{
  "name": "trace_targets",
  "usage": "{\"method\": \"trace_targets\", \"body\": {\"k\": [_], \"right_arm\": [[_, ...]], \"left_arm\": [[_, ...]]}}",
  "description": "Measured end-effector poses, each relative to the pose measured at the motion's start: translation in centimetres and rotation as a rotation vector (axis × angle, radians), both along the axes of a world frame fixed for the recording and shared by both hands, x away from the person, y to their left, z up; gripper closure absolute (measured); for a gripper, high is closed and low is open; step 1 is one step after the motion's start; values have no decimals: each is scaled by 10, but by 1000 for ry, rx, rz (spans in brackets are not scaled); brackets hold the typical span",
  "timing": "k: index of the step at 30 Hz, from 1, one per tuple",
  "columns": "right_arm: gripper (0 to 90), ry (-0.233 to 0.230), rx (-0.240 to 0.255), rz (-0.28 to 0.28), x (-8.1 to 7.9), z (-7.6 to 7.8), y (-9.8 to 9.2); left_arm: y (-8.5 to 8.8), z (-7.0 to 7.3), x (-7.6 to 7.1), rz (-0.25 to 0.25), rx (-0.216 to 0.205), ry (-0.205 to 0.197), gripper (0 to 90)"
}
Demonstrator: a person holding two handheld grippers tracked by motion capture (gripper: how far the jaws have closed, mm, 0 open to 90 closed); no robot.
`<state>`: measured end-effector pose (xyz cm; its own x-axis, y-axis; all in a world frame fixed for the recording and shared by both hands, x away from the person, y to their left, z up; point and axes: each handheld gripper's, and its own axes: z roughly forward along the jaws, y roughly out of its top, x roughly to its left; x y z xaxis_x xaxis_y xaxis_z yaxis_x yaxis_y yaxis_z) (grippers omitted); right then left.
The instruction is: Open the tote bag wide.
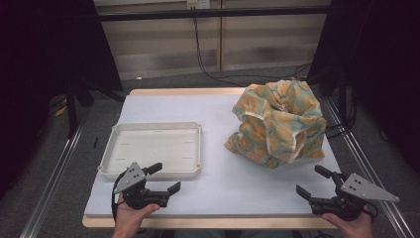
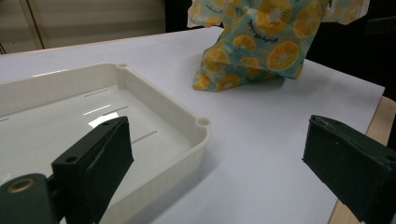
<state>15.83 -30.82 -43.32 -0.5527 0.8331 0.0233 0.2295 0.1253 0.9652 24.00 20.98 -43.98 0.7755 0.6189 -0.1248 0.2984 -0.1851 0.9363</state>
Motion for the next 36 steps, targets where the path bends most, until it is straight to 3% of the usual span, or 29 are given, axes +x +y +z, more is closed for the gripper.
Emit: {"method": "trace_targets", "body": {"k": [4, 5, 11, 16, 18, 20, 21, 23, 28, 31, 33, 36], "right_arm": [[127, 3, 19, -1, -1, 2, -4], [148, 1, 18, 2, -1, 2, -5], [238, 16, 37, 33, 2, 4, -6], [285, 14, 43, 55, 4, 12, -5], [311, 13, 46, 67, 5, 16, -4], [340, 31, 42, 99, 7, 20, -4], [368, 32, 36, 113, 8, 22, -4], [383, 36, 26, 142, 10, 27, -4], [437, 35, 45, 182, 18, 41, -5], [442, 64, 59, 224, 26, 46, -2], [471, 64, 57, 239, 32, 52, 0], [516, 50, 57, 254, 40, 62, 4]], "left_arm": [[-1, 0, 0, -10, -4, 4, 105], [-1, 1, 0, -4, 15, 4, 109], [-3, 2, -1, -12, 24, -4, 149], [-6, 3, -1, -44, 34, 8, 209], [-10, 3, 1, -61, 16, 19, 236], [-13, 5, 2, -61, 42, 20, 270], [-15, 7, 4, -76, 35, 15, 300], [-19, 11, 6, -58, 52, 3, 318], [-33, 14, 11, -118, 54, 1, 405], [-42, 15, 10, -169, 54, 17, 432], [-45, 18, 12, -187, 32, 23, 478], [-54, 22, 18, -199, 37, 15, 549]]}}
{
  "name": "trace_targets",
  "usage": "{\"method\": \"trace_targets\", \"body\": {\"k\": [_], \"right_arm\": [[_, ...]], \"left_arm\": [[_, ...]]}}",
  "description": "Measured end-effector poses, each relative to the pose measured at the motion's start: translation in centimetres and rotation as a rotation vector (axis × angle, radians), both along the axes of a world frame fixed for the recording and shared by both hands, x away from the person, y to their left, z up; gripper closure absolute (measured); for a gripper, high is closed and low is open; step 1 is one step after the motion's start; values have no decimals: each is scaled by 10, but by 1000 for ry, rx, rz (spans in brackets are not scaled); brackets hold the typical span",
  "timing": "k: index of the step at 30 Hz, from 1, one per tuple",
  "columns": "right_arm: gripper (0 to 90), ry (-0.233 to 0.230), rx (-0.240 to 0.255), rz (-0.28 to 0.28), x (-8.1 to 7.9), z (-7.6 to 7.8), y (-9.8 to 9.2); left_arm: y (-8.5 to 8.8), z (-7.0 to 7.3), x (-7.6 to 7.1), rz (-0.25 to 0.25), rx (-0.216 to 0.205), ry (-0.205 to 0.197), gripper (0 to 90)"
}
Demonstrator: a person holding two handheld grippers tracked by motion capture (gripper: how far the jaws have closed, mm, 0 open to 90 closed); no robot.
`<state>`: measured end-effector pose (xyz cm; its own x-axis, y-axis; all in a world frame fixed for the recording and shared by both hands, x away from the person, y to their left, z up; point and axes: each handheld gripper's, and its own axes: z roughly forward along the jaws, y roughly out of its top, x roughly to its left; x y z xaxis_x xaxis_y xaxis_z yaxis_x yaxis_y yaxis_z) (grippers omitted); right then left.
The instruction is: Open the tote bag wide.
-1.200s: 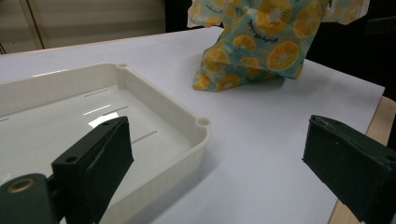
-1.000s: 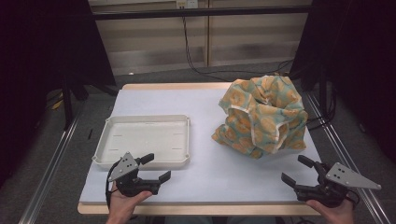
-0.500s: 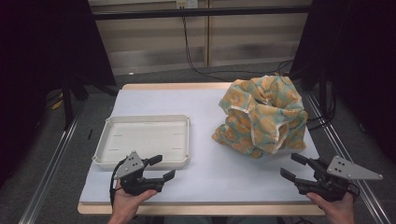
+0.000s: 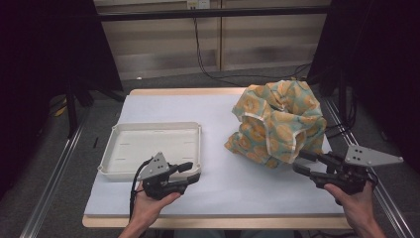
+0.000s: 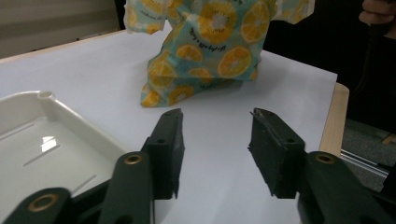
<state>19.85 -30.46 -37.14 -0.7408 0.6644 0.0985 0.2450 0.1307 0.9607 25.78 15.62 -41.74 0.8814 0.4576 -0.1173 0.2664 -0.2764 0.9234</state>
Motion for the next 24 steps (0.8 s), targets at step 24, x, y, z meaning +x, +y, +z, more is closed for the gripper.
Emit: {"method": "trace_targets", "body": {"k": [24], "right_arm": [[563, -37, -41, 20, 62, 56, 24]], "left_arm": [[-69, 21, 46, -66, -31, -12, 578]]}}
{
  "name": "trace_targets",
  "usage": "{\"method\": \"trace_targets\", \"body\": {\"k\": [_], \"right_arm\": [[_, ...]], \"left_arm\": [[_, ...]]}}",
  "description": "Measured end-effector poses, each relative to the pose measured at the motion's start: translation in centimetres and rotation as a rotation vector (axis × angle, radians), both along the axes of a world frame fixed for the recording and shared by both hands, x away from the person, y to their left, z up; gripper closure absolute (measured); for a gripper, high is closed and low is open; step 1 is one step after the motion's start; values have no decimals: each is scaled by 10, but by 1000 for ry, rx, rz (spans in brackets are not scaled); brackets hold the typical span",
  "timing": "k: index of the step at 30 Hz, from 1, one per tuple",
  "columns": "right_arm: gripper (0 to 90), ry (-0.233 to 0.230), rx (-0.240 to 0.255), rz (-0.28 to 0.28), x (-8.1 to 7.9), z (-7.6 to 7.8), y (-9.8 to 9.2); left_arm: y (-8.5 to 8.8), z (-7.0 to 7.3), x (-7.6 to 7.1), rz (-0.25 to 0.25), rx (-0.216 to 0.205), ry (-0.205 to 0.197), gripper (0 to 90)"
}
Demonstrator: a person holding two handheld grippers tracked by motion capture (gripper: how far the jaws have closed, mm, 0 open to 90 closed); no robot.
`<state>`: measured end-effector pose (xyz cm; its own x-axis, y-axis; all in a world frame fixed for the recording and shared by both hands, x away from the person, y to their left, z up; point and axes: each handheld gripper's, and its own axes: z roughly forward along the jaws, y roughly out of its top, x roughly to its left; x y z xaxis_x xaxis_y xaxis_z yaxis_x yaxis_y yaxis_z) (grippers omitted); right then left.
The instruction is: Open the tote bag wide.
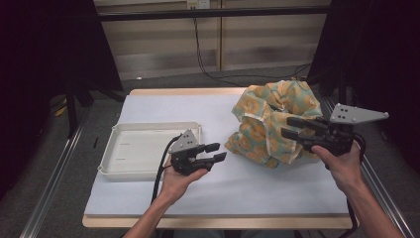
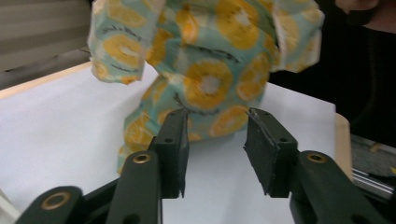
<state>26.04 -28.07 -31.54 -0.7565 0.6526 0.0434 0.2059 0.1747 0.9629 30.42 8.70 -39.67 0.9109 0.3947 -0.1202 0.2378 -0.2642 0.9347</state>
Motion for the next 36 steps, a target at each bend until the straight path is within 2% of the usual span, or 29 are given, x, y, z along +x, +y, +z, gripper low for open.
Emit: {"method": "trace_targets", "body": {"k": [1, 4, 6, 11, 13, 15, 18, 20, 21, 22, 25, 27, 28, 29, 32, 33, 34, 36], "right_arm": [[563, 7, -5, -1, 4, 2, 0], [554, 23, -28, -21, 18, 4, 2], [541, 41, -43, -45, 27, 3, 4], [530, 39, -27, -49, 41, 5, 5], [504, 38, -37, -64, 45, 5, 3], [474, 49, -50, -64, 49, 4, 1], [422, 81, -75, -61, 51, -1, 0], [414, 94, -96, -65, 50, -5, 1], [412, 96, -108, -61, 49, -6, 1], [419, 99, -111, -62, 48, -6, 1], [493, 115, -123, -41, 46, -10, 1], [555, 128, -120, -22, 43, -13, 2], [625, 130, -115, -13, 42, -13, 2], [675, 129, -112, -4, 41, -14, 3], [822, 113, -98, 20, 34, -14, 4], [864, 110, -92, 28, 32, -14, 5], [890, 96, -71, 43, 27, -13, 6], [899, 90, -77, 56, 20, -12, 10]], "left_arm": [[-4, 1, 3, -4, -6, 7, 567], [-13, 6, 12, -5, -18, -9, 567], [-20, 10, 17, -17, -11, -17, 584], [-38, 21, 27, -33, -37, -16, 596], [-45, 25, 31, -38, -21, -27, 596], [-51, 26, 34, -46, -29, -12, 595], [-63, 24, 37, -63, 7, -18, 579], [-69, 21, 38, -60, 8, 0, 578], [-72, 19, 39, -62, 11, 0, 584], [-73, 19, 39, -63, 27, -7, 639], [-75, 14, 39, -76, 40, -9, 785], [-73, 13, 41, -80, 47, 5, 900], [-73, 12, 42, -89, 38, 10, 900], [-71, 11, 42, -83, 52, 6, 900], [-66, 10, 42, -63, 56, 6, 900], [-61, 8, 43, -54, 65, 17, 900], [-58, 7, 44, -47, 67, 23, 900], [-54, 7, 42, -49, 56, 21, 900]]}}
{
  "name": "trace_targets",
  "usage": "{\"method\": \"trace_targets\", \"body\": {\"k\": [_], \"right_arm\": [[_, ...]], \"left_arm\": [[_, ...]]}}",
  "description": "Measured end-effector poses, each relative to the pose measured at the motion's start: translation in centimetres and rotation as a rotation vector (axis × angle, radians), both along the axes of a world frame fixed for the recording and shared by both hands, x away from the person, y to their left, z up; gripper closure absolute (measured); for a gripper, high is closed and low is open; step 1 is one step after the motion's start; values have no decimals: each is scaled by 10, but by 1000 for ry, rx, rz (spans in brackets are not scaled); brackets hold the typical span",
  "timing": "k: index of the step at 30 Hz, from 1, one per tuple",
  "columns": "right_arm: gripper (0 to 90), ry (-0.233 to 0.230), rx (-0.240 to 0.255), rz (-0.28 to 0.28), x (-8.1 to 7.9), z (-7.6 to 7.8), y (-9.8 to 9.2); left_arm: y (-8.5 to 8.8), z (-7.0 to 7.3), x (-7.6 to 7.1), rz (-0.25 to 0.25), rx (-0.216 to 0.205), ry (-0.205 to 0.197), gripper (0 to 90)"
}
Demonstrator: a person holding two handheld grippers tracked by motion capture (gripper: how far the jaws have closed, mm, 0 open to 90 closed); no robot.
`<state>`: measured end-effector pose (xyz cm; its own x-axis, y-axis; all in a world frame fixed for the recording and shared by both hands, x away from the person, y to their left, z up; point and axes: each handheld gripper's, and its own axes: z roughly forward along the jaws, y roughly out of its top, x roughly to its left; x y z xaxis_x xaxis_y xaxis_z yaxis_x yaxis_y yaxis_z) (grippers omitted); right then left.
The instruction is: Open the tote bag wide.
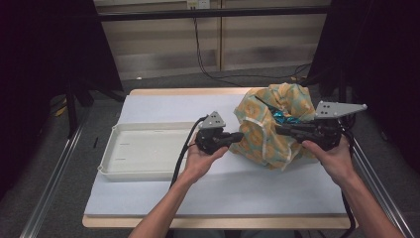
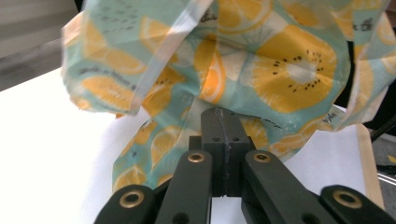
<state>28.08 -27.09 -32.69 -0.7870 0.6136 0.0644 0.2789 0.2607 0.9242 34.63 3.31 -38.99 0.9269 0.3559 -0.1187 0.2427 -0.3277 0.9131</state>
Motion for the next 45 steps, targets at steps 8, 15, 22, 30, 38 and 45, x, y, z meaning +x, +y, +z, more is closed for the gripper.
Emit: {"method": "trace_targets", "body": {"k": [8, 15, 22, 30, 38, 45], "right_arm": [[900, -13, 13, 50, -16, -11, 18], [900, 7, 8, 39, -14, -24, 20], [898, 44, -13, 52, -13, -40, 24], [889, 71, -27, 69, -14, -58, 31], [819, 65, -25, 58, -16, -59, 28], [643, 44, -22, 41, -23, -56, 15]], "left_arm": [[11, 28, -15, -54, -94, -39, 843], [19, 49, -23, -62, -135, -79, 686], [14, 46, -22, -85, -133, -72, 693], [0, 34, -12, -21, -99, -61, 401], [-18, 17, 2, -41, -61, -23, 900], [-9, 12, 4, -54, -75, 6, 900]]}}
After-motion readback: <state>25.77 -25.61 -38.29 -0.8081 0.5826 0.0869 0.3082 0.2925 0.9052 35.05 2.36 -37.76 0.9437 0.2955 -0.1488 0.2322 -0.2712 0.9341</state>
